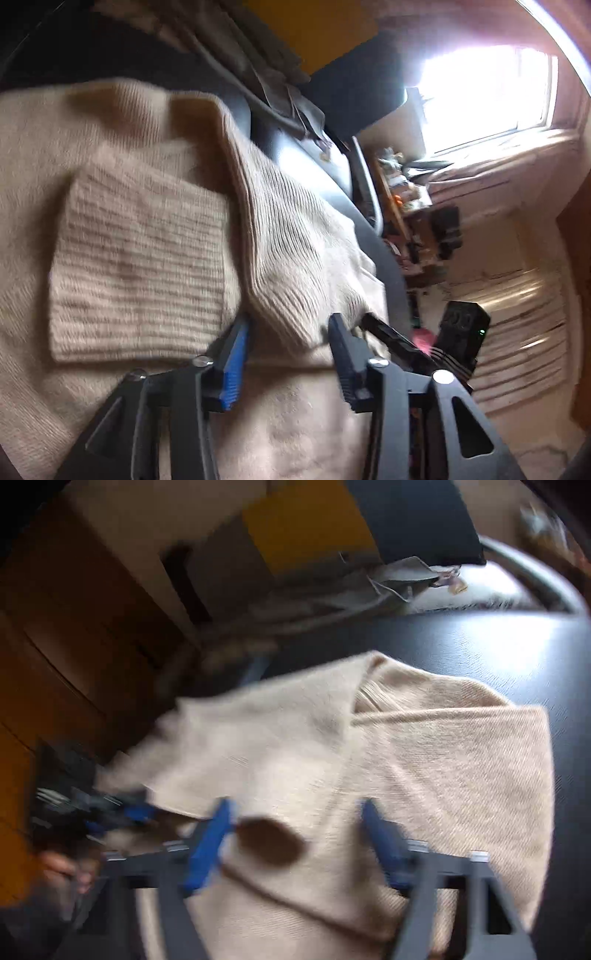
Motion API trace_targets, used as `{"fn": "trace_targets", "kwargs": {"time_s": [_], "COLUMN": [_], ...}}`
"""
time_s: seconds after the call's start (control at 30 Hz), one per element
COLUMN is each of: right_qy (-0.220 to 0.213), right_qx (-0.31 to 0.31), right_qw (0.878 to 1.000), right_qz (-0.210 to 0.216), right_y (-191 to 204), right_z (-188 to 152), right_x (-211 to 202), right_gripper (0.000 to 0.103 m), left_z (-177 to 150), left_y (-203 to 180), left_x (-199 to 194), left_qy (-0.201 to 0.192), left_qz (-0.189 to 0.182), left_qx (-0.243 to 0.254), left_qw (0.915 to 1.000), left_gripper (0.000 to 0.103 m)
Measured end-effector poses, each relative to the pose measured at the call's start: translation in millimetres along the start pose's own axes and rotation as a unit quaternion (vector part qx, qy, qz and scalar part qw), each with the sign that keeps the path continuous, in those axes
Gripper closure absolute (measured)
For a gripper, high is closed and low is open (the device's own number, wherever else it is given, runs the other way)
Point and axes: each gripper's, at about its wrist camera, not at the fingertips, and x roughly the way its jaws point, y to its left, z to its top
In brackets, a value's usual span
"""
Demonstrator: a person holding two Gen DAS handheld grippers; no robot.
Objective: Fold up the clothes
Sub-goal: 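Fold the sweater side over the body with the right gripper and release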
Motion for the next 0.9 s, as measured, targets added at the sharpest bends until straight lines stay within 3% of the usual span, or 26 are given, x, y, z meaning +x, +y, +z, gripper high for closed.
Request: {"fn": "trace_targets", "kwargs": {"time_s": [0.03,0.07,0.23,0.43,0.47,0.57,0.73,0.8,0.9], "right_qy": [0.006,0.009,-0.022,0.01,0.017,0.011,-0.052,-0.051,-0.018], "right_qx": [-0.013,-0.023,-0.05,-0.056,-0.052,-0.03,-0.077,-0.099,-0.118], "right_qw": [1.0,0.999,0.998,0.998,0.998,0.999,0.995,0.993,0.992], "right_qz": [-0.016,-0.027,-0.018,-0.023,-0.026,-0.012,-0.025,-0.03,-0.041], "right_y": [4.8,9.4,34.5,35.1,33.2,23.3,39.5,49.7,59.1], "right_z": [0.1,0.3,-2.9,-27.3,-27.5,-27.4,-13.7,-7.4,-6.6], "right_x": [5.6,7.6,-25.5,-23.1,-18.3,-27.3,-60.8,-53.7,-25.9], "right_gripper": [0.087,0.089,0.091,0.091,0.087,0.081,0.079,0.079,0.079], "left_z": [1.0,2.5,-0.4,-13.1,-15.9,-19.9,-5.2,-0.1,-3.8], "left_y": [-4.5,-8.9,-26.5,-6.6,-6.0,-9.5,-26.2,-32.9,-29.3], "left_x": [-0.1,-1.2,-24.6,-12.7,-13.9,-27.9,-39.0,-21.4,14.5], "left_qy": [-0.007,-0.013,-0.043,-0.002,-0.001,-0.025,-0.083,-0.067,-0.025], "left_qz": [0.01,0.017,0.022,0.07,0.075,0.081,0.049,0.052,0.103], "left_qx": [0.011,0.021,0.08,0.086,0.088,0.093,0.096,0.104,0.121], "left_qw": [0.9999,0.9996,0.9956,0.9939,0.9933,0.9921,0.9907,0.9909,0.987], "left_gripper": [0.096,0.099,0.098,0.098,0.094,0.087,0.083,0.083,0.083]}}
